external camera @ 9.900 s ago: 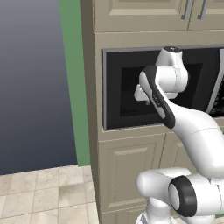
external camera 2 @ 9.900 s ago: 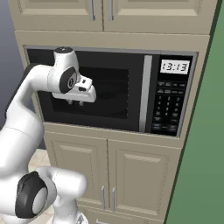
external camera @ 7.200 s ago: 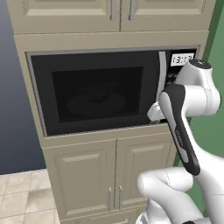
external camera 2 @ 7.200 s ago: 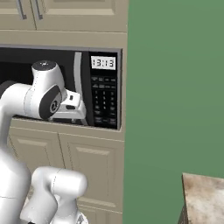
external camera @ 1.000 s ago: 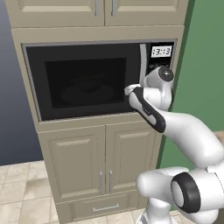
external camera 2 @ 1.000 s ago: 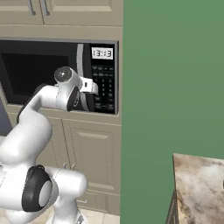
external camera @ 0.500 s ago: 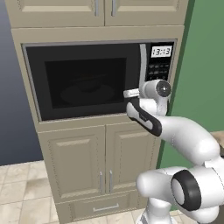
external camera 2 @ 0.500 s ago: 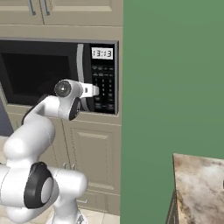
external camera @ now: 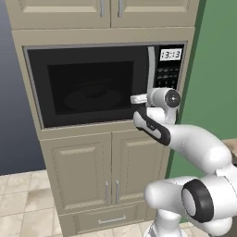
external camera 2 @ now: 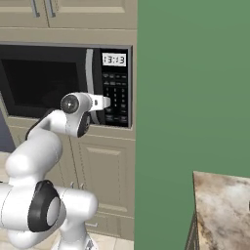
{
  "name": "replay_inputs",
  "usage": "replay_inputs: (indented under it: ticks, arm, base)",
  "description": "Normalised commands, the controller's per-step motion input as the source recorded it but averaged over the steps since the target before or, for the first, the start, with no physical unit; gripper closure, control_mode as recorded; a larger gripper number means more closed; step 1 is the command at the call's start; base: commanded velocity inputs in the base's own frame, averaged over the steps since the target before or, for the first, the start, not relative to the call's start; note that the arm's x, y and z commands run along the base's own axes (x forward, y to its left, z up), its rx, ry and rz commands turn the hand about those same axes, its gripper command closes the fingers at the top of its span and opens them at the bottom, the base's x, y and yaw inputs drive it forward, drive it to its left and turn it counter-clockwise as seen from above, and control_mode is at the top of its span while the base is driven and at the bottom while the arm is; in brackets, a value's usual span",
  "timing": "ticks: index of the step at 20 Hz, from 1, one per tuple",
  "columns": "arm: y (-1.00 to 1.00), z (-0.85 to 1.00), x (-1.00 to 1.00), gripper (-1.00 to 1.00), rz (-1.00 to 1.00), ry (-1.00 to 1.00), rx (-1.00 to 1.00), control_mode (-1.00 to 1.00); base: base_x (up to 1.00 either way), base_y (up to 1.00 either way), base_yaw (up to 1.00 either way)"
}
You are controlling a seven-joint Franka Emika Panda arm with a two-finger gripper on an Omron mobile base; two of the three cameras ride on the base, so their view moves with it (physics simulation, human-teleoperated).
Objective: The microwave is finished heating the chicken drumstick and tomato. Take the bowl containing the food and place it on the dining counter.
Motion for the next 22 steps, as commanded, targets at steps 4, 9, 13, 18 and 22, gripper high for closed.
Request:
replay_inputs:
  ticks: [4,9,13,18,22]
  arm:
    - [0.00,0.00,0.00,1.00,0.00,0.00,0.00,-1.00]
    - [0.00,0.00,-0.11,1.00,0.00,0.00,0.00,-1.00]
    - [0.00,0.00,-0.49,1.00,0.01,0.00,0.00,-1.00]
    - [0.00,0.02,-0.90,1.00,0.01,0.00,0.00,-1.00]
    - [0.06,0.14,-1.00,1.00,0.00,0.00,0.00,-1.00]
  base:
    - [0.00,0.00,0.00]
    - [0.00,0.00,0.00]
    - [0.00,0.00,0.00]
    - [0.00,0.00,0.00]
    - [0.00,0.00,0.00]
